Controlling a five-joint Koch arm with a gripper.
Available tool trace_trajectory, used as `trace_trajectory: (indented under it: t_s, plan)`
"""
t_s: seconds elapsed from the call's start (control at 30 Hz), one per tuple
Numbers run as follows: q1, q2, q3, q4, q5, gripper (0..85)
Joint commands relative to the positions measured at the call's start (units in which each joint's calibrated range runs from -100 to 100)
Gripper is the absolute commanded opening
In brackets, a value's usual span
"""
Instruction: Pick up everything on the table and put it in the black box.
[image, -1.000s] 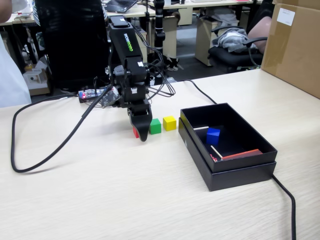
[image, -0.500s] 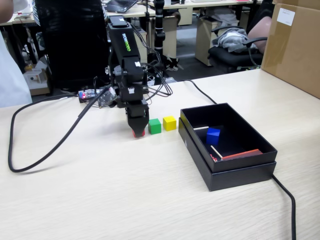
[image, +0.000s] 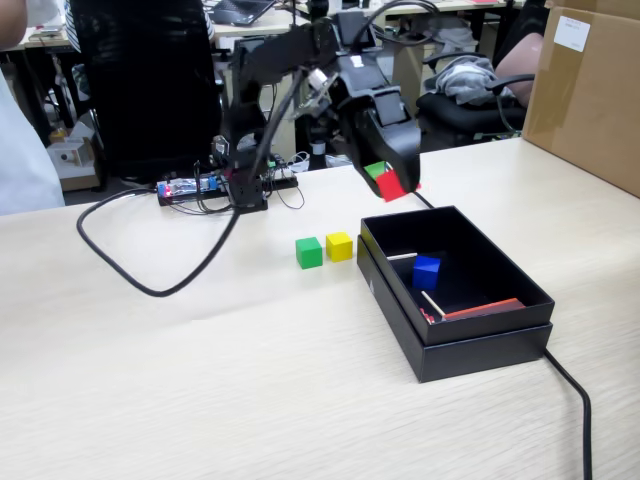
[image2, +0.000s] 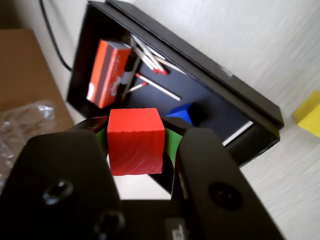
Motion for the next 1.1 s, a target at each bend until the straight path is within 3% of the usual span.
trace_trajectory:
  t_s: [0.0, 0.1, 0.47, 0.67, 0.83, 1.07]
  plan:
    - [0.68, 4.75, 4.93, -0.20, 1.32, 4.3]
    - [0.78, 13.13, 4.30, -0.20, 3.17, 7.2]
    - [1.27, 25.18, 4.93, -0.46, 4.35, 8.0]
    - [1.61, 26.55, 3.67, -3.66, 4.59, 30.7]
    - [1.51, 19.78, 2.94, -5.56, 4.54, 41.9]
    - [0.20, -6.15, -2.59, -5.56, 4.40, 41.8]
